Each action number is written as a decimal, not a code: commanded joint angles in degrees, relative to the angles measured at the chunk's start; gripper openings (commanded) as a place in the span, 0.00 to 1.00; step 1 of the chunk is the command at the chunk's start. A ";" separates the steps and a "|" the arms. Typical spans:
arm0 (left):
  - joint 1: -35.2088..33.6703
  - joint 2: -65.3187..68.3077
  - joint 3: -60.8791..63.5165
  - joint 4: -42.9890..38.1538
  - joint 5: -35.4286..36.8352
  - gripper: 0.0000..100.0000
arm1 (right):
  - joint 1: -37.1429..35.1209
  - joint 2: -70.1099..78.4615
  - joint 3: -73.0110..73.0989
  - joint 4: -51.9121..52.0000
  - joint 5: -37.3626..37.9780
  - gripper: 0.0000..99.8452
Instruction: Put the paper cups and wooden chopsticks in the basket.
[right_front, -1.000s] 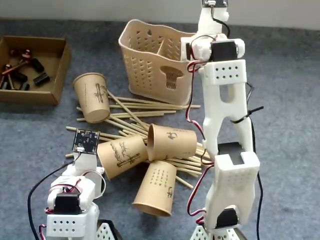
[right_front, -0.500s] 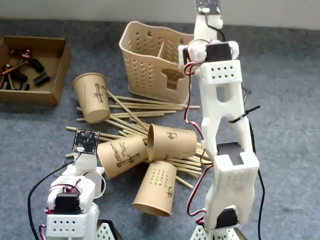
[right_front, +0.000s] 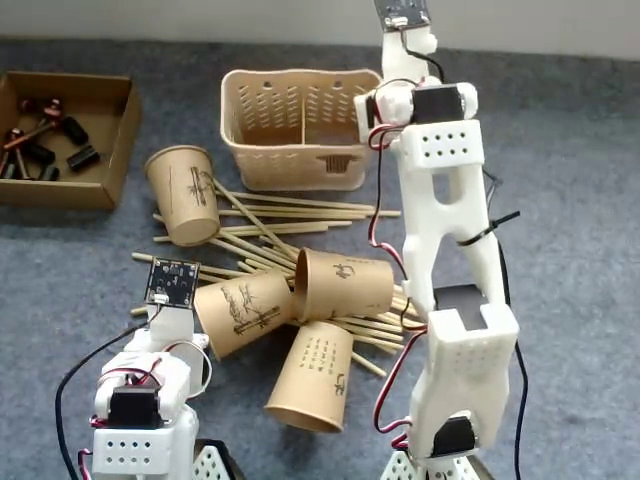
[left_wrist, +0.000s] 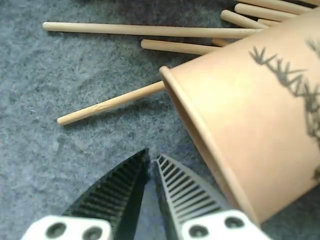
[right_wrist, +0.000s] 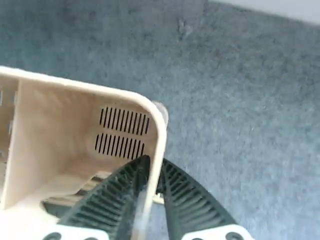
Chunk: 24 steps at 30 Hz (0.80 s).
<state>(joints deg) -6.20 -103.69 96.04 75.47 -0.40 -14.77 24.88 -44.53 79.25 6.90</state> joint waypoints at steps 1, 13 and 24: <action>0.92 -0.31 1.19 0.18 -0.09 0.01 | -0.13 -0.48 -2.33 6.81 0.79 0.01; 0.92 -0.31 1.19 0.18 -0.09 0.01 | -0.84 -0.84 -4.53 20.00 -3.43 0.01; 0.92 -0.31 1.19 0.18 -0.09 0.01 | -1.19 -0.92 -9.01 21.85 -8.97 0.01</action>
<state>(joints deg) -6.20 -103.69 96.04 75.47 -0.40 -15.65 24.88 -51.38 100.09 -1.01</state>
